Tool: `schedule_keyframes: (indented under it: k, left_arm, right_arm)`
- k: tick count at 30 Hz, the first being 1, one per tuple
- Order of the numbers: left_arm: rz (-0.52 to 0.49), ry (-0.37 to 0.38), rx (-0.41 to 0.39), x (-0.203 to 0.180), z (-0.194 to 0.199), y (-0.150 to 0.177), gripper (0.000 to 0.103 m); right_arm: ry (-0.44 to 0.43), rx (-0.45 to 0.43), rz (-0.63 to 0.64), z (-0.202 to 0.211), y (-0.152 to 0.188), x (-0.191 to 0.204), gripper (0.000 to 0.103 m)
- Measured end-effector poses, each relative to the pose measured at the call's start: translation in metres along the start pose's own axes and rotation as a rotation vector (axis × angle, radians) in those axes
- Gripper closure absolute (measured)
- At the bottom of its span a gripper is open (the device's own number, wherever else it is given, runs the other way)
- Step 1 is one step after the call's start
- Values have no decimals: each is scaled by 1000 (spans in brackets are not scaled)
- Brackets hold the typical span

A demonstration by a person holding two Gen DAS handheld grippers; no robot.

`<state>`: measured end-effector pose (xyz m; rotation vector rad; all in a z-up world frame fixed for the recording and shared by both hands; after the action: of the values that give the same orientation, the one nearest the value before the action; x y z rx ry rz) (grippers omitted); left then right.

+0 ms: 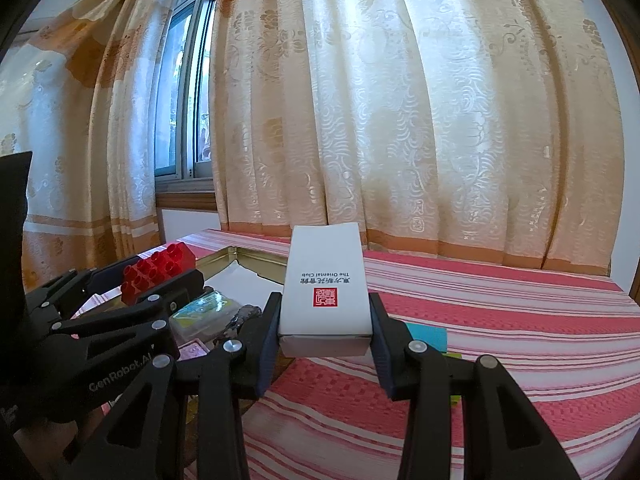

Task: Organize rigid objects
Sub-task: 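Lift the red brick and white box and carry them toward the tray, then move the red brick and white box over the gold tray with both grippers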

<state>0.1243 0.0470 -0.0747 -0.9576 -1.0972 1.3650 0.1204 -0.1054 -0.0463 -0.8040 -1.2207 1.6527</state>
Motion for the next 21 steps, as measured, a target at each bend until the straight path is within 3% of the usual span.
schedule_keyframes:
  k: [21]
  left_arm:
    - [14, -25, 2, 18, -2, 1, 33]
  right_arm:
    - [-28, 8, 21, -7, 0, 19, 60]
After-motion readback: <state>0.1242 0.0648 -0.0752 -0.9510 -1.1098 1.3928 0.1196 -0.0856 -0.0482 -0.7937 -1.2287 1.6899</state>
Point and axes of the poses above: each gripper's, at about its wrist camera, not at the fingertips, and z roughly against the way its jaws point, x to its left, y to its underside, the point moved 6 cm from there along -z, roughly the way its jaws point, and after that the axes turned 3 degrees about -z, right-handed, at the moved point
